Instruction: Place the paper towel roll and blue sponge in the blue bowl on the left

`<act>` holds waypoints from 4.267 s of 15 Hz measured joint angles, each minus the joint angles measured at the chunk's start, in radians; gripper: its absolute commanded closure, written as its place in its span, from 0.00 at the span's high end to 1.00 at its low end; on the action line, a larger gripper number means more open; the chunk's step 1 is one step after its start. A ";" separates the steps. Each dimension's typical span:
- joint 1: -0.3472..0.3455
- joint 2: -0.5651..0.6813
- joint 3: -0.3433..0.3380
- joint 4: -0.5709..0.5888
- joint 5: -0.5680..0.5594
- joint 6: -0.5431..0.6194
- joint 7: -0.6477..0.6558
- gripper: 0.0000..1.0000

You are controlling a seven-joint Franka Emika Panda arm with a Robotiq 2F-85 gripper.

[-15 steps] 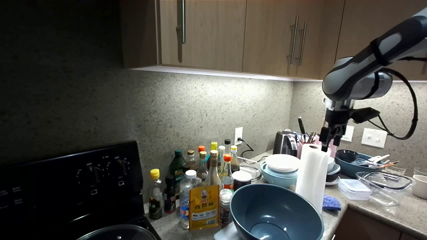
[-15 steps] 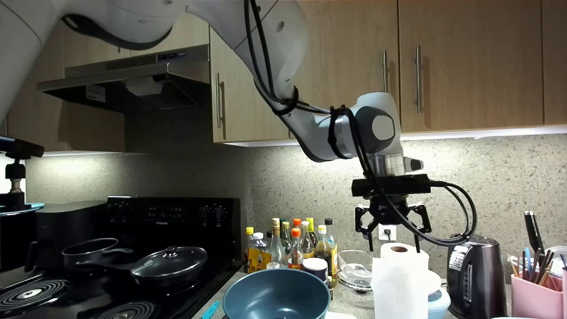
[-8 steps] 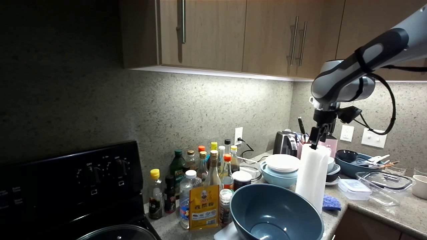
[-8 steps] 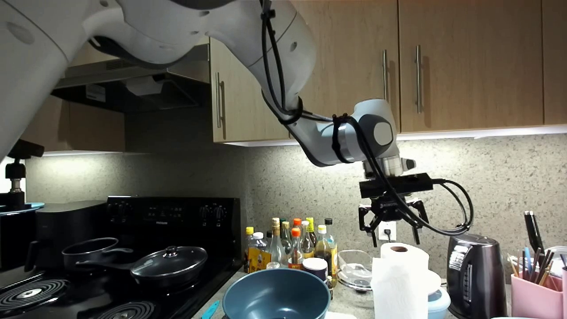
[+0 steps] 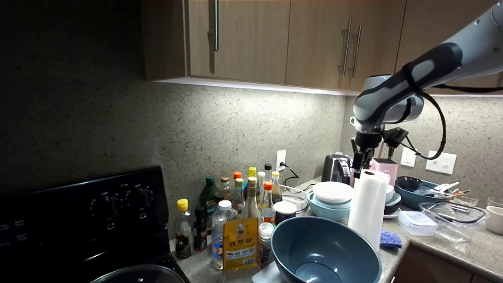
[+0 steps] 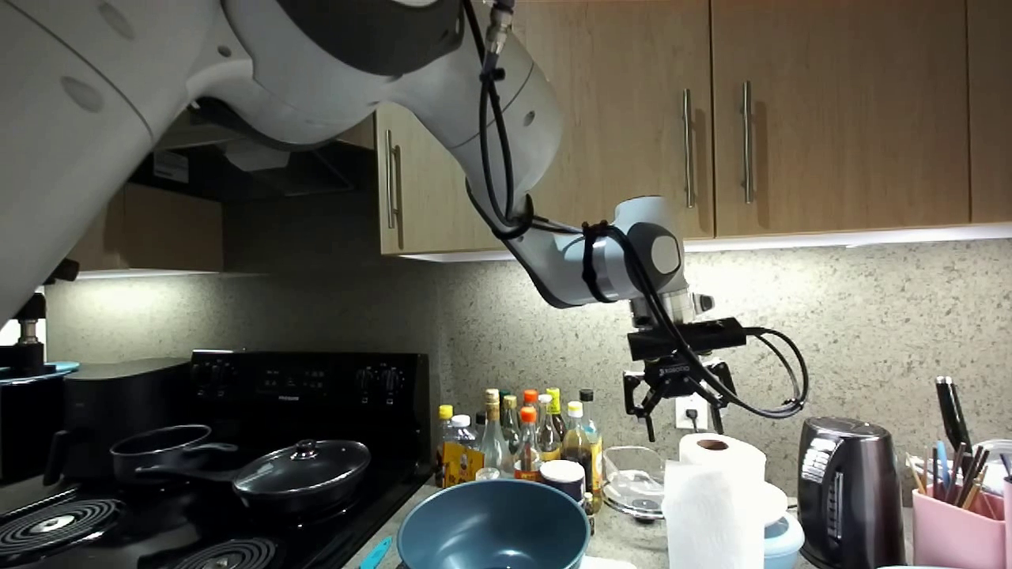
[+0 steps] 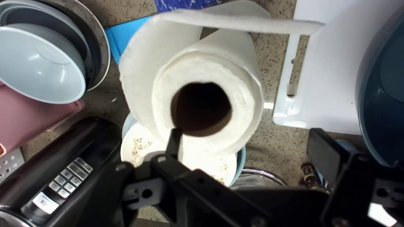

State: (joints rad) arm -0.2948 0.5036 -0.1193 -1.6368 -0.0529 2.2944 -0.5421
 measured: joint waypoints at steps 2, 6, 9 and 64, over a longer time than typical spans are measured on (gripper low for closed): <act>0.000 0.000 -0.007 0.000 -0.004 -0.017 0.017 1.00; 0.001 -0.004 -0.014 -0.001 -0.019 -0.037 0.058 1.00; 0.008 -0.007 -0.014 -0.002 -0.020 -0.054 0.069 1.00; 0.121 -0.286 -0.035 -0.222 -0.250 0.057 0.250 0.03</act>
State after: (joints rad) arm -0.1737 0.2173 -0.1539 -1.8592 -0.3027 2.3517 -0.2918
